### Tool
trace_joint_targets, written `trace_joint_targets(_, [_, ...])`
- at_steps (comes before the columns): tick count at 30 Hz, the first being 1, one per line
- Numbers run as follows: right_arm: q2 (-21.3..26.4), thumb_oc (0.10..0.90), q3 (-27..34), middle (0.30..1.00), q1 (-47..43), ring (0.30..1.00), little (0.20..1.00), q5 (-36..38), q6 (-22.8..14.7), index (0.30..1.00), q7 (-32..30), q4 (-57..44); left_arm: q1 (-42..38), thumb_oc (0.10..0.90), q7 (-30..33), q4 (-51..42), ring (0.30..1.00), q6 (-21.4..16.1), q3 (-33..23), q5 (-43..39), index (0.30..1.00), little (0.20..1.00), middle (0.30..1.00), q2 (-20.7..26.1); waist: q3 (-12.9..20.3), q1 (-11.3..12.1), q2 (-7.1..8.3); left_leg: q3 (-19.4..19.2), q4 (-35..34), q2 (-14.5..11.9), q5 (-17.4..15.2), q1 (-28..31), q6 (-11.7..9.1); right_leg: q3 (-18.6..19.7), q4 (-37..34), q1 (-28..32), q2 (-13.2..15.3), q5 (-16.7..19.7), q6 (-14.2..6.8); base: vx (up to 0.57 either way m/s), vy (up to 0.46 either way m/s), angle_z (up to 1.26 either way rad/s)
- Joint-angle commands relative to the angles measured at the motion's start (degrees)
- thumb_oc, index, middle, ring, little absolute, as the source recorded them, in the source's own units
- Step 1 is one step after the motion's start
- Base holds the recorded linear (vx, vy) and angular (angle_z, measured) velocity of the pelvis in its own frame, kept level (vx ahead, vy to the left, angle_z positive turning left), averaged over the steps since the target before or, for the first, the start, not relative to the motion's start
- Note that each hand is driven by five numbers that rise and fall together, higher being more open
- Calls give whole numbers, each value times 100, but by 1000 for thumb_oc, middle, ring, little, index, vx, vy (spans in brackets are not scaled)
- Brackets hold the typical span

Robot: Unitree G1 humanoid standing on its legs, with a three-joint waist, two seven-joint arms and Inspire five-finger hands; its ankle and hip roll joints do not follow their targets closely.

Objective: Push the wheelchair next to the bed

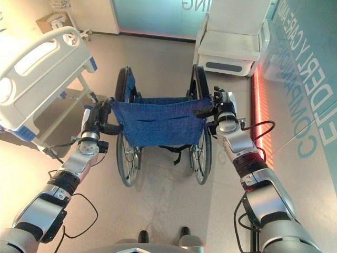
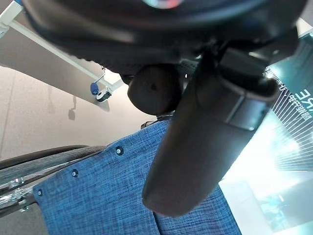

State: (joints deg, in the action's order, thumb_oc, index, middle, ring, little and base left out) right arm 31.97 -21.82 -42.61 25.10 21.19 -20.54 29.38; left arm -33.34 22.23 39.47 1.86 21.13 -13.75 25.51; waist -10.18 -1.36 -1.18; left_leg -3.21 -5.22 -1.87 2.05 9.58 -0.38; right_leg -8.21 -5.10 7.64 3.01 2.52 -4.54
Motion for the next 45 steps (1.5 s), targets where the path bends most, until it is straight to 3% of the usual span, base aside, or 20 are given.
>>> trace_joint_targets(1, [57,800,-269,900,-715,900,900,-73,-170,900,-59,333,-857,800,241,257,900,-581,261,165,900,900,900,257,285,165,312,116,40,511,-289,-59,167,101,161,110,-148,-201,191,0,0,0])
trace_joint_targets(16, [-230,800,-398,900,-860,900,900,-74,-236,900,-337,954,-879,800,179,108,900,-717,387,-77,900,900,900,206,236,273,238,196,69,549,-282,-92,178,55,222,85,-111,-223,214,0,0,0])
trace_joint_targets(27, [-299,800,-411,900,-792,900,900,-42,-131,900,-138,1193,-794,800,108,-68,900,-816,388,-263,900,900,900,219,223,319,227,220,74,560,-273,-87,188,27,247,87,-106,-236,225,10,0,6])
trace_joint_targets(28, [-324,739,-406,808,-764,808,808,-35,-138,808,-82,1237,-768,800,100,-60,900,-860,366,-258,900,900,900,192,225,319,227,220,71,561,-277,-80,188,28,239,94,-109,-235,225,0,0,0])
trace_joint_targets(32, [-372,720,-393,780,-681,780,780,53,-57,780,21,1358,-736,800,70,-41,900,-906,349,-276,900,900,900,166,236,321,222,217,66,558,-273,-81,184,24,225,99,-109,-235,223,0,0,0])
trace_joint_targets(34, [-415,632,-382,648,-587,648,648,108,-71,648,106,1491,-709,800,50,-57,900,-882,366,-272,900,900,900,141,240,322,212,213,69,553,-269,-85,182,18,230,95,-104,-236,225,0,0,0])
trace_joint_targets(35, [-427,400,-381,300,-551,300,300,145,-98,300,144,1544,-704,800,40,-70,900,-853,375,-260,900,900,900,134,238,326,207,213,70,552,-264,-87,181,12,230,96,-102,-235,228,0,0,0])
trace_joint_targets(37, [-437,400,-367,300,-474,300,300,235,-216,300,237,1661,-684,800,28,-67,900,-760,404,-263,900,900,900,136,228,325,199,208,69,544,-266,-79,179,6,232,98,-103,-234,230,0,0,0])
trace_joint_targets(39, [-461,400,-351,300,-452,300,300,247,-323,300,231,1703,-685,400,65,-22,300,-686,399,-285,300,300,300,135,213,323,190,211,71,544,-261,-80,177,8,228,99,-104,-228,233,0,0,0])
trace_joint_targets(45, [-496,400,-383,300,-525,300,300,166,-438,300,226,1665,-762,400,57,185,300,-470,376,-361,300,300,300,152,206,287,166,200,56,543,-250,-74,164,29,208,98,-116,-216,233,0,0,0])
